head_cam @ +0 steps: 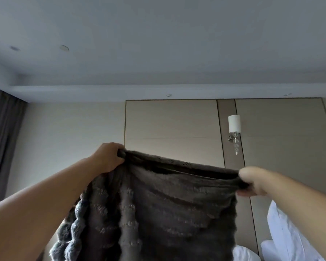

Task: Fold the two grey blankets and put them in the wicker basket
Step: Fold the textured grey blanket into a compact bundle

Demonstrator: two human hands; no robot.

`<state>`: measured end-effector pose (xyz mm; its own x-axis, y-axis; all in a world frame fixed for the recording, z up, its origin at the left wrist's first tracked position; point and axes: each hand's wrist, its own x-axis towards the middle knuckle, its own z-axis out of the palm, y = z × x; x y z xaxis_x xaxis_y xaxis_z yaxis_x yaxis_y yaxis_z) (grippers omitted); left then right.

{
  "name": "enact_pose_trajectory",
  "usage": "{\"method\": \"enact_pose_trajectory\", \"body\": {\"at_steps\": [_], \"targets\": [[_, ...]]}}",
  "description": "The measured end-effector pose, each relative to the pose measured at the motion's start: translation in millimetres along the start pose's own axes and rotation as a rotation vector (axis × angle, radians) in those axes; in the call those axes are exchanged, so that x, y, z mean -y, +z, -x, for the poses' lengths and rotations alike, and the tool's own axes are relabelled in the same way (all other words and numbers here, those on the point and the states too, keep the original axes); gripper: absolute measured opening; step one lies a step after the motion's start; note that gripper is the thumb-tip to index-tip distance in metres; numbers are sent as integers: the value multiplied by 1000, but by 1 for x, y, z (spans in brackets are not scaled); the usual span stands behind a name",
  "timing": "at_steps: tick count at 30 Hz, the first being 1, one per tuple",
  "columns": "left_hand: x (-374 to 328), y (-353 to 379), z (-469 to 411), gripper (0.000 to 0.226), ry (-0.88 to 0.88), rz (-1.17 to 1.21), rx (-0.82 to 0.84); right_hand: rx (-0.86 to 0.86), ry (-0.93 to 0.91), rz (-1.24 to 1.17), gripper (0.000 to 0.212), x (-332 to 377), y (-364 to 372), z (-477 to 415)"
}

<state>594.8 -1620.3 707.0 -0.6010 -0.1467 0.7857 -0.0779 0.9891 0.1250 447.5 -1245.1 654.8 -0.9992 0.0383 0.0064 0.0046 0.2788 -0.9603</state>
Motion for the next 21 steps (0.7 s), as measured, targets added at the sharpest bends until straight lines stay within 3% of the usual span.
{"method": "enact_pose_trajectory", "body": {"at_steps": [3,6,7,10,12,17,19,21], "targets": [[27,0,3,19,-138,70,-64,-39,39,-514,20,4,-27,-14],[66,-3,14,22,-283,12,-74,-210,45,-707,40,-20,-57,-26],[76,-2,20,23,-323,9,-78,-287,72,-718,40,-29,-63,-28],[88,11,34,22,-417,62,-48,-385,62,-432,20,-54,-65,-23],[74,25,39,21,-433,129,-10,-323,33,-264,16,-53,-48,-14],[-33,59,47,17,-249,472,125,11,41,-291,30,-3,27,23],[-86,70,57,30,-105,545,246,100,-20,-302,32,19,53,37],[-133,76,72,59,-21,576,398,168,-59,-330,33,38,72,51]]}}
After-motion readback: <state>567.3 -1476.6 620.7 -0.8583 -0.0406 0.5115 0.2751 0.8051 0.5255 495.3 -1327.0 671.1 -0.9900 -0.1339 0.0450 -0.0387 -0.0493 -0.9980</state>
